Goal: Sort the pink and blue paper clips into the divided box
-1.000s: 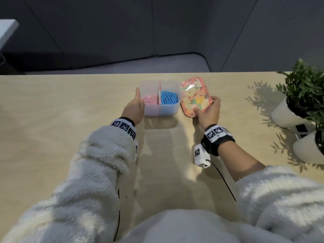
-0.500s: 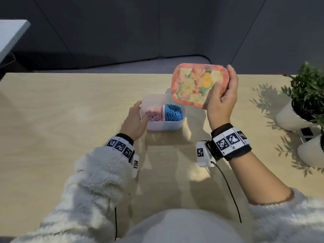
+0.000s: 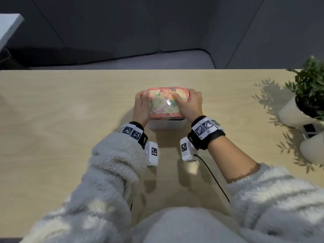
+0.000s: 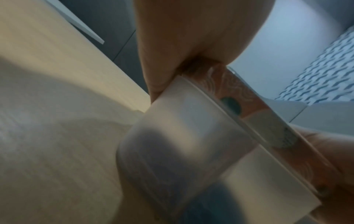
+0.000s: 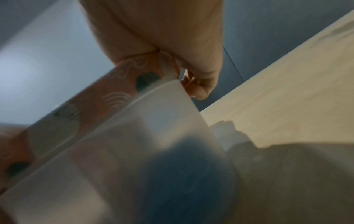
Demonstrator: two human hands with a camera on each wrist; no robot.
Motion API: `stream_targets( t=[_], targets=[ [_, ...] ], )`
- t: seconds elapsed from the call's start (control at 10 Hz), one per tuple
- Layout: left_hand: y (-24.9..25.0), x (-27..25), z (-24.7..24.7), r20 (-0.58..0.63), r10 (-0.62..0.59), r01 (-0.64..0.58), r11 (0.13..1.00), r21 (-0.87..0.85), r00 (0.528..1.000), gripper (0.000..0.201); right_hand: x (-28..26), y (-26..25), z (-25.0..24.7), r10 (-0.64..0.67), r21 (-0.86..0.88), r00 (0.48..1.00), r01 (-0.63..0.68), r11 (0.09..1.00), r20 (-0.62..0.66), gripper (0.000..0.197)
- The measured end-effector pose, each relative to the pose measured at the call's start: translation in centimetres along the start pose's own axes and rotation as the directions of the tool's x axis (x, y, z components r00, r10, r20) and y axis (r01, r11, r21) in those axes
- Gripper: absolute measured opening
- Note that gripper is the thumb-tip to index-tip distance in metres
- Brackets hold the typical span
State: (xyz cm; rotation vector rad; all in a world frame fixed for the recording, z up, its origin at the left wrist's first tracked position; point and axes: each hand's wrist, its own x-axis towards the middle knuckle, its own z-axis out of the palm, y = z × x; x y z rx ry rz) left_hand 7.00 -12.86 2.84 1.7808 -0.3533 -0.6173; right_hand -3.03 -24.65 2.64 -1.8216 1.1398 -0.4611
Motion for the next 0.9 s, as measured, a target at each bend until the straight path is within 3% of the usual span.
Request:
stream_targets(
  t=[0.1, 0.3, 0.6, 0.8, 0.9],
  targets=[
    [-0.2, 0.3, 0.2, -0.015, -0.01, 0.01, 1.0, -0.005, 1.0, 0.037, -0.3, 0.3, 0.1, 0.007, 0.005, 1.0, -0.007, 1.0, -0.011, 0.053],
    [-0.4, 1.1, -0.4, 0.101, -0.052, 0.056, 0.998, -0.03, 0.994, 0.035, -1.3, 0.8, 0.2, -0.009, 0.04, 1.0, 0.01, 0.999, -0.023, 0.052],
    [-0.7, 0.6, 0.0, 0.073, 0.033, -0.03, 0.999, -0.037, 0.997, 0.035, -0.7, 0.7, 0.2, -0.056, -0.043, 0.998, 0.055, 0.998, -0.019, 0.037],
    [-0.5, 0.8, 0.2, 0.075, 0.033, -0.034, 0.999, 0.009, 0.997, 0.037, -0.6, 0.4, 0.3, -0.033, -0.131, 0.999, 0.034, 0.991, 0.014, 0.041],
    [-0.5, 1.1, -0.8, 0.125, -0.021, 0.02, 1.0, 0.009, 0.992, 0.061, 0.0, 0.5, -0.3, 0.004, -0.057, 1.0, -0.003, 0.998, 0.017, 0.044]
  ],
)
